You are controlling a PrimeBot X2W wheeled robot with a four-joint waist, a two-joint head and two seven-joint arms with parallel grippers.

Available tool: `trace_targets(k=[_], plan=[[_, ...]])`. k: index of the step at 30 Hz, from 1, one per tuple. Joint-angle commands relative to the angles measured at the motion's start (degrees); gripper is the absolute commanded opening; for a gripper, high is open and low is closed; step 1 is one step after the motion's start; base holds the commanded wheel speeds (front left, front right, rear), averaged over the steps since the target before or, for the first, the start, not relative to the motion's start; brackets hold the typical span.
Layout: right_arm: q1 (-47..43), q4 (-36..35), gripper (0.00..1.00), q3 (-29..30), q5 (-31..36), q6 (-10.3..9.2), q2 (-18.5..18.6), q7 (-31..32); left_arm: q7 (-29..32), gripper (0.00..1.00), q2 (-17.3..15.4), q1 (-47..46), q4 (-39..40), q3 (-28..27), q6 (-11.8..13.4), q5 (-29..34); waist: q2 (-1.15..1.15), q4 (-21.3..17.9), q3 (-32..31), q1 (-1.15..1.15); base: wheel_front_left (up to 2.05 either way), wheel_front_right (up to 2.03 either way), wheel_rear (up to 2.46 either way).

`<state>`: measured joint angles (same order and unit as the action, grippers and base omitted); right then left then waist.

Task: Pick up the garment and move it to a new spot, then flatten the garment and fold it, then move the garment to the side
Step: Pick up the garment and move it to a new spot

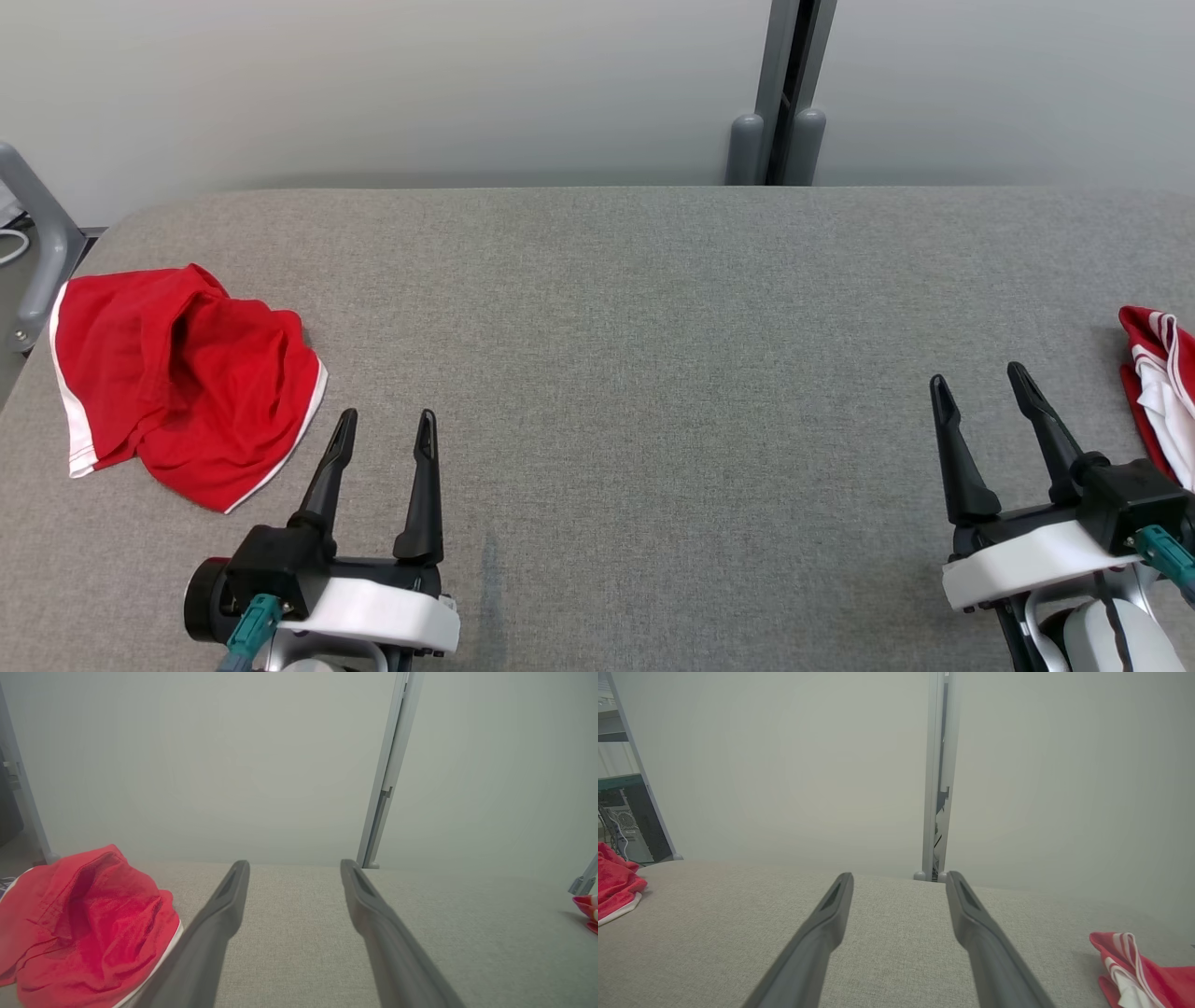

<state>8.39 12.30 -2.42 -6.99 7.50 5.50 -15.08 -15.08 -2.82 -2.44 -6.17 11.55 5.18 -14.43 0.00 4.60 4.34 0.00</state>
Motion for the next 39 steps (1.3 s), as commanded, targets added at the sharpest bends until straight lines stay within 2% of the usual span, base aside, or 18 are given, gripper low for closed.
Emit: trace_targets(k=[1, 14, 18, 27, 39], plan=[[0.22, 0.35, 1.0, 0.17, -0.13, -0.02, 0.37, -0.12, -0.07, 1.0, -0.19, -0.5, 0.01, -0.04, 0.32, -0.34, 0.0, 0.01, 0.01, 0.0, 0.0, 0.0, 0.0], [0.07, 0.56, 1.0, 0.98, -0.08, -0.02, 0.11, -0.12, -0.07, 1.0, -0.18, 0.07, 0.13, 0.61, 0.43, -0.47, 0.0, 0.03, 0.21, 0.0, 0.0, 0.0, 0.0], [-0.3, 0.52, 1.0, 1.27, -1.01, -0.01, -0.34, -0.12, -0.07, 1.0, -0.19, -0.55, -0.05, 0.76, 0.15, -0.49, 0.0, 1.14, 1.0, 0.0, 0.0, 0.0, 0.0], [-0.27, 0.0, 1.0, -0.34, -0.21, -0.02, 0.54, -0.11, -0.07, 1.0, -0.18, -1.33, 0.02, 0.97, 0.78, -0.89, 0.0, 9.03, 2.95, 0.0, 0.0, 0.0, 0.0], [-0.4, 0.77, 1.0, -5.19, -0.34, -0.02, 0.4, -0.11, -0.07, 1.0, -0.18, 1.04, 0.86, -1.49, 0.52, -0.54, 0.0, 19.47, 1.52, 0.0, 0.0, 0.0, 0.0]])
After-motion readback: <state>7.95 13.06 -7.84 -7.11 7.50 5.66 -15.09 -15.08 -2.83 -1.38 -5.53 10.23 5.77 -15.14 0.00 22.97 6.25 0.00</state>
